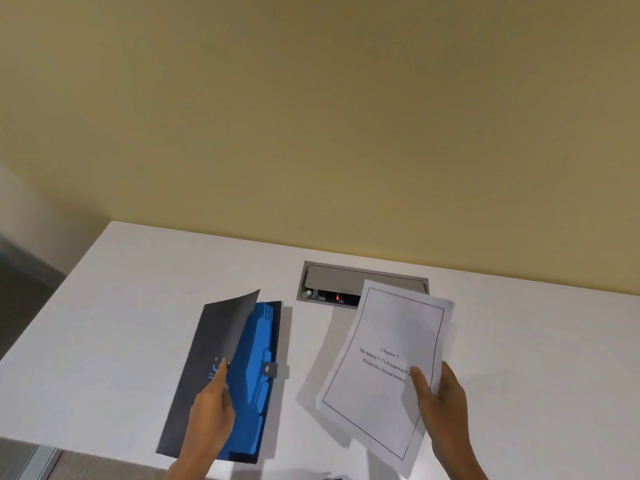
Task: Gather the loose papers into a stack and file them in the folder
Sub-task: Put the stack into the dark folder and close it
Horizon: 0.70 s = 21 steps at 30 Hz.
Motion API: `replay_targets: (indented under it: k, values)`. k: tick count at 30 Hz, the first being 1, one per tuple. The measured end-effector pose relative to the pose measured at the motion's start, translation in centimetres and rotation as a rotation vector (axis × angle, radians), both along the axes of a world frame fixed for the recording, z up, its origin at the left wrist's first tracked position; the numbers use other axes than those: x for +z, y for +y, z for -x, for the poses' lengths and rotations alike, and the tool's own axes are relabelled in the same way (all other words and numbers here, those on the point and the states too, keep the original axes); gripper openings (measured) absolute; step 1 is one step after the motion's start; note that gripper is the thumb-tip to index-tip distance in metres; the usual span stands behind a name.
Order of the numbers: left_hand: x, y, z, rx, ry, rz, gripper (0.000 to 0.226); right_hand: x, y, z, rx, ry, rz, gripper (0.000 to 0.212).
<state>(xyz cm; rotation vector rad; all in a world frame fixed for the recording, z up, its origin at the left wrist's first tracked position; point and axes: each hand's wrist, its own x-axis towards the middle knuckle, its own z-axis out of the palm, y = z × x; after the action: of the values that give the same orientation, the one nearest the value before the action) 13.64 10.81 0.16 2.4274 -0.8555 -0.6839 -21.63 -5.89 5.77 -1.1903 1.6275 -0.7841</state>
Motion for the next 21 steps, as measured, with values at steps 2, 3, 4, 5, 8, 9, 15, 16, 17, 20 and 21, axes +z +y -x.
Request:
replay_targets:
  k: [2,3,4,5,8,9,15,16,17,20,21]
  values:
    - [1.4,-0.7,2.0,-0.009,0.024,0.058,0.057,2.1,0.1,-0.7,-0.002,-0.054,0.051,0.018]
    - [1.9,-1.2,3.1,-0.009,0.041,0.082,0.056,3.1,0.1,-1.0,-0.001,-0.076,0.081,0.019]
    - [2.4,-1.6,4.2,0.0,0.063,0.102,0.054,4.0,0.1,-1.4,0.004,-0.091,0.115,0.019]
    - [2.8,-2.1,5.2,0.014,0.083,0.114,0.053,4.7,0.1,-1.7,0.009,-0.103,0.146,0.019]
    - [4.2,-3.5,8.4,0.026,0.124,0.122,0.051,6.4,0.1,-2.3,0.051,-0.118,0.225,0.019]
    - [4.5,-3.9,9.4,0.021,0.139,0.131,0.05,6.8,0.2,-2.5,0.08,-0.11,0.248,0.02]
    - [5.2,-5.2,13.7,0.006,0.217,0.165,0.049,7.2,1.3,-3.9,0.332,0.053,0.326,0.012]
    - [5.4,-5.4,14.3,0.007,0.231,0.17,0.049,6.8,1.5,-4.0,0.367,0.105,0.326,0.014]
    - [5.6,-5.6,14.7,0.008,0.245,0.177,0.049,6.3,1.7,-4.2,0.396,0.154,0.321,0.016]
    - [6.2,-6.0,16.0,-0.003,0.261,0.181,0.049,5.1,1.9,-4.7,0.44,0.259,0.249,0.027]
    - [6.3,-6.2,16.4,-0.007,0.257,0.172,0.049,4.8,1.8,-4.8,0.449,0.286,0.228,0.031]
